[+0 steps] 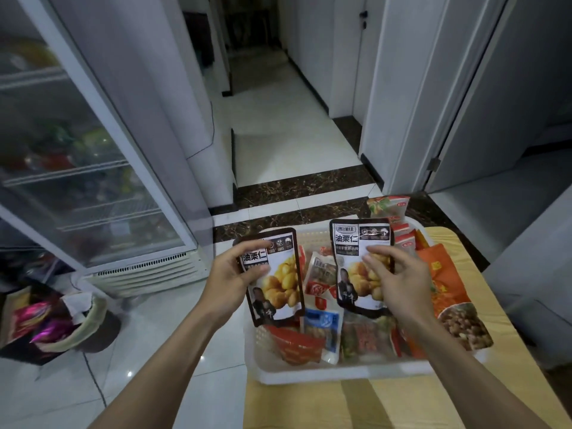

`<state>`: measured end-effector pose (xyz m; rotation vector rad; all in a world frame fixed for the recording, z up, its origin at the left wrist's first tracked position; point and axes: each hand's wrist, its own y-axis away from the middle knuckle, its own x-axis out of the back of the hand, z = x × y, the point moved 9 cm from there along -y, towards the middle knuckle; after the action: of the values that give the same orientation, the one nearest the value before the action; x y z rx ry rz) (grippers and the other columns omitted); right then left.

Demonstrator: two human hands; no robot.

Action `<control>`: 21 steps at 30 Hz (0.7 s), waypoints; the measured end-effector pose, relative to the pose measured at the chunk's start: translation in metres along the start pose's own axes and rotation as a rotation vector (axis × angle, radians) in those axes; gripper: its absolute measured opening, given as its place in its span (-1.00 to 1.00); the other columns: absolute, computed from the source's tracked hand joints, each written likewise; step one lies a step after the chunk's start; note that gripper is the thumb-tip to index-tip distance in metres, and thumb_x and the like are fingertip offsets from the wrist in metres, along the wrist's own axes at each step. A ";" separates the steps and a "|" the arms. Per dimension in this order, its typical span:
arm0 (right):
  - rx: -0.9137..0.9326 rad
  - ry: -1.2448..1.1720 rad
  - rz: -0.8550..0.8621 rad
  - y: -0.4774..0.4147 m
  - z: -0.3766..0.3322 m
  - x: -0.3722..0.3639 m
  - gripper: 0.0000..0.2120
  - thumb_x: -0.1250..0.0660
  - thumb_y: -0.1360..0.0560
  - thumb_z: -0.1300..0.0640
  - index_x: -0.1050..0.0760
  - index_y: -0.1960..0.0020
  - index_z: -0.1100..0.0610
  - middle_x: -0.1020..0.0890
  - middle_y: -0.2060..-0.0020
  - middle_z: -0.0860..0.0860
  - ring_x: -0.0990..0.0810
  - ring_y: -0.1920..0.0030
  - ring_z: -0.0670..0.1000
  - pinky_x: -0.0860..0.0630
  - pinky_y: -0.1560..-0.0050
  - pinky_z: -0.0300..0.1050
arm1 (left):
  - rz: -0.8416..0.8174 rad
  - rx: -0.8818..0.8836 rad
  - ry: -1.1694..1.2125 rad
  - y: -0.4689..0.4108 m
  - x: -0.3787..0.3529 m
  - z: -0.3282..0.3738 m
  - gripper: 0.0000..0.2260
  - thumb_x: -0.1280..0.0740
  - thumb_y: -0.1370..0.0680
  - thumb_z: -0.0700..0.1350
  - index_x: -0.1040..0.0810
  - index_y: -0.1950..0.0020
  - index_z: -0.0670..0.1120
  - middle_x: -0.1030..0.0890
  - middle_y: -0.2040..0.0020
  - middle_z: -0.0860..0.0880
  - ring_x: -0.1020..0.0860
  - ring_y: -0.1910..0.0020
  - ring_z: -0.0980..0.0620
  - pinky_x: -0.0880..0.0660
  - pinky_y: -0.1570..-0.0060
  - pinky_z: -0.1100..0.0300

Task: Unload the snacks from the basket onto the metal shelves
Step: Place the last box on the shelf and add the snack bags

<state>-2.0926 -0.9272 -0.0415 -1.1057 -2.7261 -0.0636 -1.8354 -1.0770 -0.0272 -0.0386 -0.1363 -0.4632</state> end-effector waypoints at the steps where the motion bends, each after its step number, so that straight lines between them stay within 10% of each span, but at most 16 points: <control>1: -0.018 -0.026 -0.004 0.005 -0.005 0.003 -0.85 -0.43 -0.49 0.19 -0.64 -0.03 0.01 -0.65 0.08 -0.11 -0.58 0.42 0.05 -0.57 0.46 -0.06 | -0.012 -0.006 0.021 0.005 -0.004 0.006 -0.66 -0.41 -0.48 -0.38 -0.65 -0.09 0.03 -0.64 -0.11 0.13 -0.58 -0.14 0.18 -0.59 0.06 0.27; 8: -0.031 -0.129 0.032 0.065 -0.048 0.026 -0.89 -0.42 -0.49 0.23 -0.65 0.00 0.13 -0.68 0.17 0.05 -0.58 0.46 -0.04 -0.49 0.55 -0.18 | -0.164 -0.015 0.036 0.037 -0.026 0.026 -0.63 -0.37 -0.52 -0.33 -0.63 -0.16 0.11 -0.59 -0.20 0.11 -0.56 -0.22 0.03 -0.62 -0.04 -0.01; 16: -0.012 -0.144 0.215 0.184 -0.090 0.063 -0.90 -0.46 -0.47 0.19 -0.68 0.05 0.04 -0.71 0.21 -0.05 -0.64 0.37 -0.18 -0.52 0.41 -0.33 | -0.377 -0.137 0.093 0.112 -0.044 0.071 -0.57 -0.40 -0.49 -0.34 -0.56 -0.24 0.09 -0.62 -0.13 0.03 -0.64 -0.07 0.08 -0.63 0.10 0.13; 21: -0.021 -0.156 0.345 0.282 -0.116 0.099 -0.86 -0.50 -0.41 0.14 -0.67 0.04 0.00 -0.73 0.19 -0.09 -0.72 0.18 -0.03 -0.67 0.26 -0.08 | -0.561 -0.202 0.086 0.173 -0.066 0.102 -0.49 -0.50 -0.40 -0.34 -0.57 -0.23 0.13 -0.65 -0.06 0.00 -0.65 -0.05 -0.01 -0.64 0.06 0.01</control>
<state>-1.9464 -0.6697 0.0819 -1.6313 -2.6230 0.0471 -1.8288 -0.8861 0.0637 -0.1808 -0.0124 -1.0366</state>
